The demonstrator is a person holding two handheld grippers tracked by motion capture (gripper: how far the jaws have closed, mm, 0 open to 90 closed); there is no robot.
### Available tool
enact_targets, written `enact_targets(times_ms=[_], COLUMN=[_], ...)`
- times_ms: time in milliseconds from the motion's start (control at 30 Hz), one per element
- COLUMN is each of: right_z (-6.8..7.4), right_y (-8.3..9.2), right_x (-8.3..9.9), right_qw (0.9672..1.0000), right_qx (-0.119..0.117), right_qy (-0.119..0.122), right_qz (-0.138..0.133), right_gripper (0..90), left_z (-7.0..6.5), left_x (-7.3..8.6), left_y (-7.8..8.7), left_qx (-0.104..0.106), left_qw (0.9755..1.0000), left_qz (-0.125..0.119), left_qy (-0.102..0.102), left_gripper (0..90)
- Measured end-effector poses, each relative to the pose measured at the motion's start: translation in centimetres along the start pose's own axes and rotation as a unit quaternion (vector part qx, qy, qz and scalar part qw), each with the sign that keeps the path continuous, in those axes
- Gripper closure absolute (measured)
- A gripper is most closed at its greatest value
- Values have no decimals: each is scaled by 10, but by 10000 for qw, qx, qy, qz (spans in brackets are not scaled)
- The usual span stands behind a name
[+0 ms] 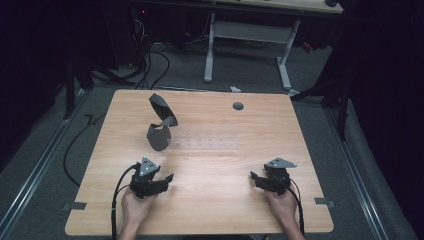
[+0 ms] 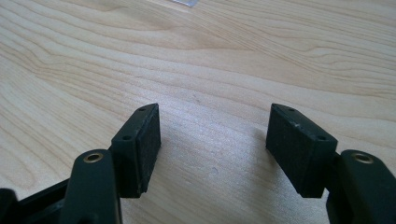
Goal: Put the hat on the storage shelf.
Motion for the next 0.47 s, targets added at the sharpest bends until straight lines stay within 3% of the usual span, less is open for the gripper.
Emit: enact_targets(times_ms=[200,267,467], right_z=[0,0,0], right_y=[0,0,0], right_x=[0,0,0], right_qw=[10000,10000,10000], right_qx=[-1,-4,5], right_qy=[-18,-2,6], right_qz=[6,0,1], right_gripper=[356,356,355], left_z=[6,6,5], left_x=[15,19,19], left_y=[-10,-9,-9], left_qx=[-224,-166,-94], left_qw=[9993,9995,9995], left_qz=[270,138,192], left_qy=[-122,-222,-212], left_gripper=[370,352,314])
Point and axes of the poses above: each handheld gripper's, and its own axes: y roughly backward along the jaws, x roughly out of its underside, z roughly to its left, the point moved 1 cm from there along -y, roughly forward along the jaws, and after that the axes turned 6 degrees about x, right-handed, at the moved point
